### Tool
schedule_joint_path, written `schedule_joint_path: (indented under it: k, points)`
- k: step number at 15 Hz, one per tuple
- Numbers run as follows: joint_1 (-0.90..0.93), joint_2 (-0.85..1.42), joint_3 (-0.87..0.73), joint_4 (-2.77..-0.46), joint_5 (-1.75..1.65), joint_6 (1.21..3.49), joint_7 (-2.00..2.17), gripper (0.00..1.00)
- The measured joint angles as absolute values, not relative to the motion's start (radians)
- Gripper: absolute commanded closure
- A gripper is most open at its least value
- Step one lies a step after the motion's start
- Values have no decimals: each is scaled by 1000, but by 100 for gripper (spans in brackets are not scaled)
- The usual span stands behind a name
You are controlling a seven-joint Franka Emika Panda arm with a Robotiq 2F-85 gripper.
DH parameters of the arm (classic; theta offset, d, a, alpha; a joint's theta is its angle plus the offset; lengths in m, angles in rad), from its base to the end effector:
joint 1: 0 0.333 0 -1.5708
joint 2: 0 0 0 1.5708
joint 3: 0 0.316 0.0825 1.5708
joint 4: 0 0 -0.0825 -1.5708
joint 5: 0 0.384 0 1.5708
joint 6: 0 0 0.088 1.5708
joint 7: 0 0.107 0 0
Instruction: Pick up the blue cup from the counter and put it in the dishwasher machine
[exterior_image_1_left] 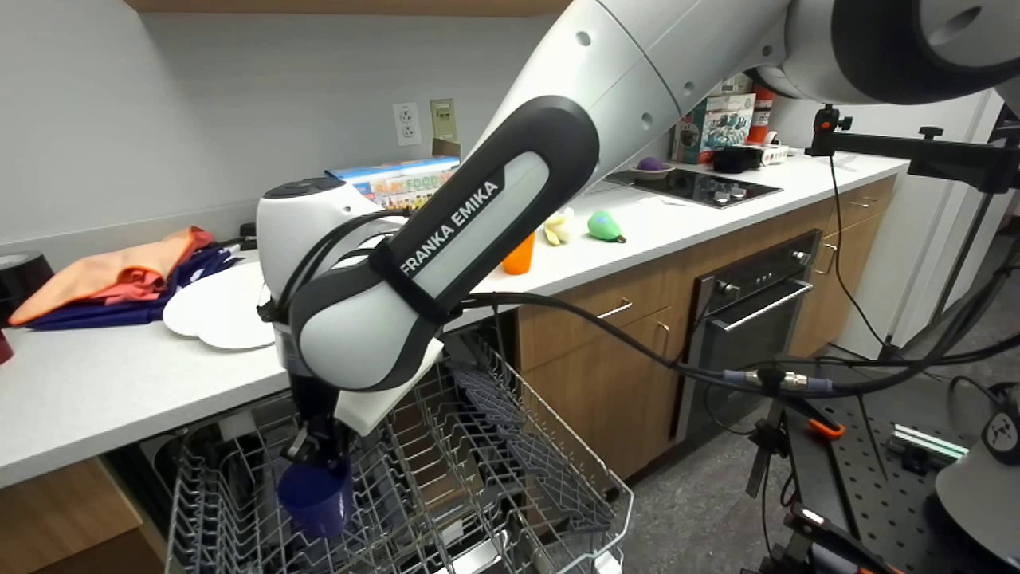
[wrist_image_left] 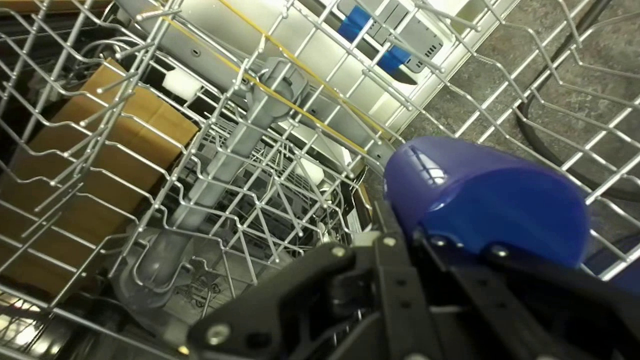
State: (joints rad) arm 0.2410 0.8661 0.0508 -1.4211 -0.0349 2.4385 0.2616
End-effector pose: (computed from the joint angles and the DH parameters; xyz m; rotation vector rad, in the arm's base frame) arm 0.7121 0.2056 0.1930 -3.0794 -0.0528 -0.2210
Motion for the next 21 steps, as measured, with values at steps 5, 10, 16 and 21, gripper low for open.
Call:
schedule_joint_path:
  k: [5,10,16,21]
  points:
    - [241,893,42,-1416,-35,2441,257,99]
    - [245,911,27,-1416,-35,2440,257,99]
    - [259,915,0,-1405,-41,2406,259,99]
    - [268,917,-12,-1390,-53,2369,262,99]
